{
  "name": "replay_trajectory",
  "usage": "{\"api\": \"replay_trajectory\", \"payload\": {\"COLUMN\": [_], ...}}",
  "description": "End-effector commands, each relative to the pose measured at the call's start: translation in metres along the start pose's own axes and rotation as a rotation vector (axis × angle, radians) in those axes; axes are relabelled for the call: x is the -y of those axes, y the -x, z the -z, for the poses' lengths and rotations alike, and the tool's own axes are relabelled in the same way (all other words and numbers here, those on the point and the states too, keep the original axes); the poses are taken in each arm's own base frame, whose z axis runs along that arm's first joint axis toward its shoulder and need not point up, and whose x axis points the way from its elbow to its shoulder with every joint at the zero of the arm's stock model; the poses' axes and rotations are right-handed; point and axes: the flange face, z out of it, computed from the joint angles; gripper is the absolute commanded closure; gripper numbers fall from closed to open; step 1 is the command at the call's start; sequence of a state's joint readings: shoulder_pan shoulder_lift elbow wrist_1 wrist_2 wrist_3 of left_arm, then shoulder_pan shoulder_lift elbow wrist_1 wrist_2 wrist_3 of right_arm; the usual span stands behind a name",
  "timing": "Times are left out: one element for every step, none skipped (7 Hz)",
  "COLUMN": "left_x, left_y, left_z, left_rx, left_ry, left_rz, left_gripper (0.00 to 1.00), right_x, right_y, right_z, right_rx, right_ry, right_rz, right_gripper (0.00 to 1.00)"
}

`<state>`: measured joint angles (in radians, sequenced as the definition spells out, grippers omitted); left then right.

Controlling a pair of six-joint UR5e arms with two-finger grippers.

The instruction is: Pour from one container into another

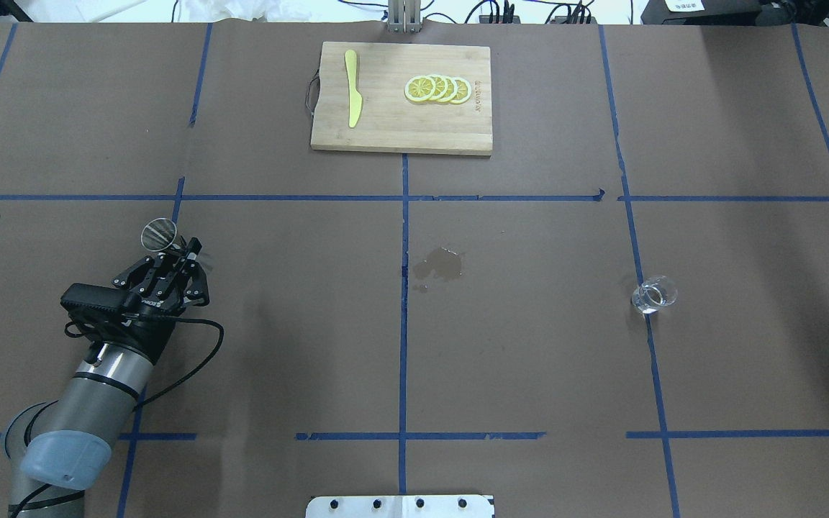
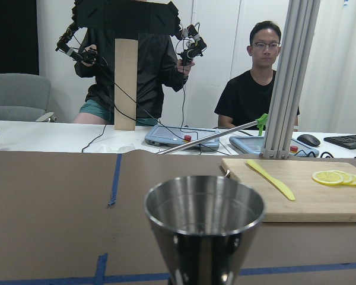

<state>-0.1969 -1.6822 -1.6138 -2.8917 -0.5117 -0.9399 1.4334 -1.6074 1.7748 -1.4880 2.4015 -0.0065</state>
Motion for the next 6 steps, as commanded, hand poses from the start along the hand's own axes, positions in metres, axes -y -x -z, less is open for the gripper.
{"api": "replay_trajectory", "payload": {"left_x": [0.015, 0.019, 0.022, 0.018, 0.017, 0.019], "left_y": [-0.034, -0.057, -0.090, -0.094, -0.095, -0.096], "left_z": [-0.003, -0.006, -0.010, -0.013, -0.013, -0.012], "left_rx": [-0.032, -0.047, -0.063, -0.065, -0.067, -0.070], "left_ry": [-0.020, -0.031, -0.040, -0.041, -0.041, -0.042], "left_rz": [-0.082, -0.124, -0.094, -0.084, -0.081, -0.083], "left_gripper": [1.00, 1.00, 1.00, 1.00, 1.00, 1.00], "right_x": [0.004, 0.008, 0.014, 0.017, 0.017, 0.009], "right_y": [0.012, 0.024, 0.048, 0.075, 0.103, 0.125], "right_z": [-0.004, -0.009, -0.020, -0.033, -0.047, -0.056], "right_rx": [0.007, 0.016, 0.040, 0.074, 0.094, 0.121], "right_ry": [-0.036, -0.053, -0.088, -0.120, -0.181, -0.227], "right_rz": [-0.009, -0.028, -0.036, -0.129, -0.194, -0.242], "right_gripper": [0.00, 0.00, 0.00, 0.00, 0.00, 0.00]}}
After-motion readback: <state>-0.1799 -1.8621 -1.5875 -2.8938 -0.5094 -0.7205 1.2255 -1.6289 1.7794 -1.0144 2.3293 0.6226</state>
